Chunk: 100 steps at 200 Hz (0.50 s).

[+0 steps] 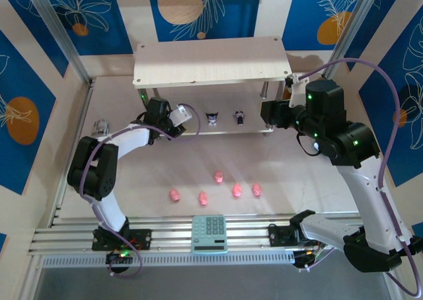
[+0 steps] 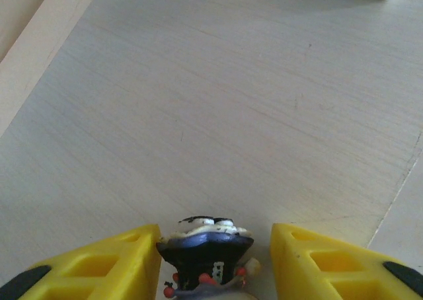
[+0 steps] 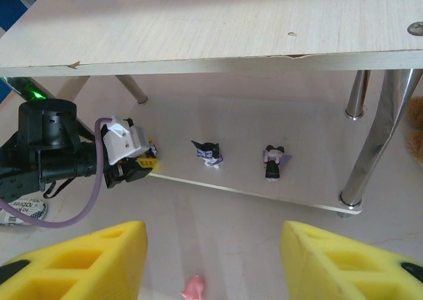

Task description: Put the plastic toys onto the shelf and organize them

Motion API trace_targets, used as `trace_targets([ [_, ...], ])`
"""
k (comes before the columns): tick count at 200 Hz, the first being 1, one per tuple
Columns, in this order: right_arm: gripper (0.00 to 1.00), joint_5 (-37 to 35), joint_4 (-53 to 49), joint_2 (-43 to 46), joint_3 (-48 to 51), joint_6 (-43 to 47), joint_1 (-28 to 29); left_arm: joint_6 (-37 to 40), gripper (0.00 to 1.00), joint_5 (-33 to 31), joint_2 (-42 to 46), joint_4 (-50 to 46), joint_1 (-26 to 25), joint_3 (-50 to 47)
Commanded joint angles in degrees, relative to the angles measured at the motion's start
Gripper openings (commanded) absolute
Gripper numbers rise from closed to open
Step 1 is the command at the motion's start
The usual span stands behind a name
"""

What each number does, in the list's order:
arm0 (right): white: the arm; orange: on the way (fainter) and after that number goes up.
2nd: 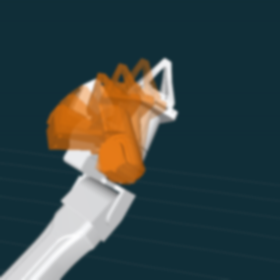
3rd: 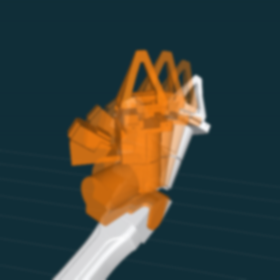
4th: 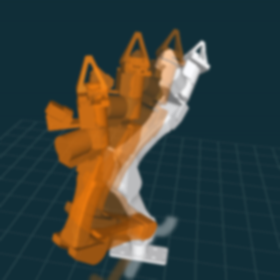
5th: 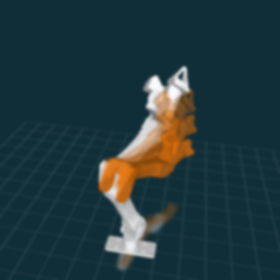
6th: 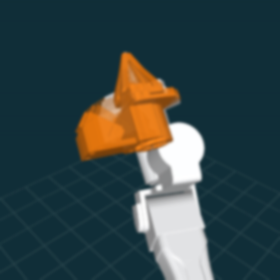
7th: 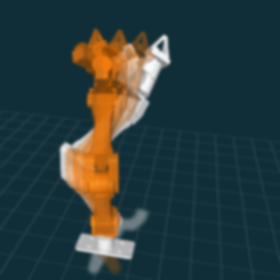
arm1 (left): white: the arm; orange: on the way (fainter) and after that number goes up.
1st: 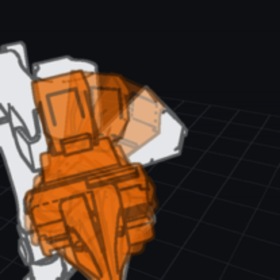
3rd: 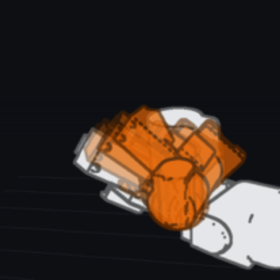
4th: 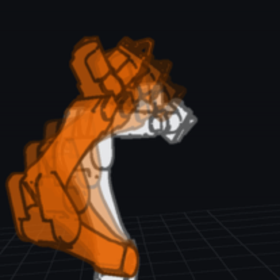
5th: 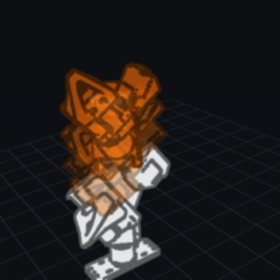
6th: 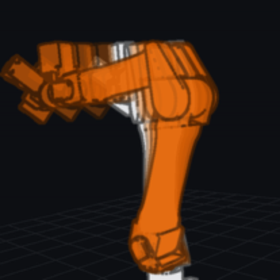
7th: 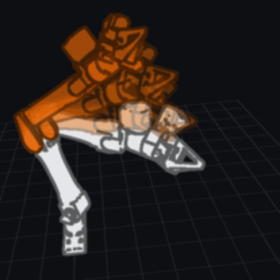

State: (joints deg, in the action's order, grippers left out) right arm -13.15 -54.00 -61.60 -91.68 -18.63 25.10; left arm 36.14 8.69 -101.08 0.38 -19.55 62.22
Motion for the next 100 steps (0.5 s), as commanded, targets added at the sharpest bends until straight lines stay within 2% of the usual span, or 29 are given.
trace_targets([
  [1,0.57,-0.56,1.18,0.78,0.40,-0.84,-0.29,0.44,0.45,0.57,-0.38,-2.13,0.57,1.51],
  [48,0.57,-0.48,0.91,0.96,0.64,-0.82,-0.30,-0.23,0.42,1.48,1.00,-2.83,0.58,1.14],
  [100,0.57,0.40,0.82,1.05,1.06,-1.03,-0.39,-2.49,0.54,3.49,2.49,-2.88,0.57,0.81],
])
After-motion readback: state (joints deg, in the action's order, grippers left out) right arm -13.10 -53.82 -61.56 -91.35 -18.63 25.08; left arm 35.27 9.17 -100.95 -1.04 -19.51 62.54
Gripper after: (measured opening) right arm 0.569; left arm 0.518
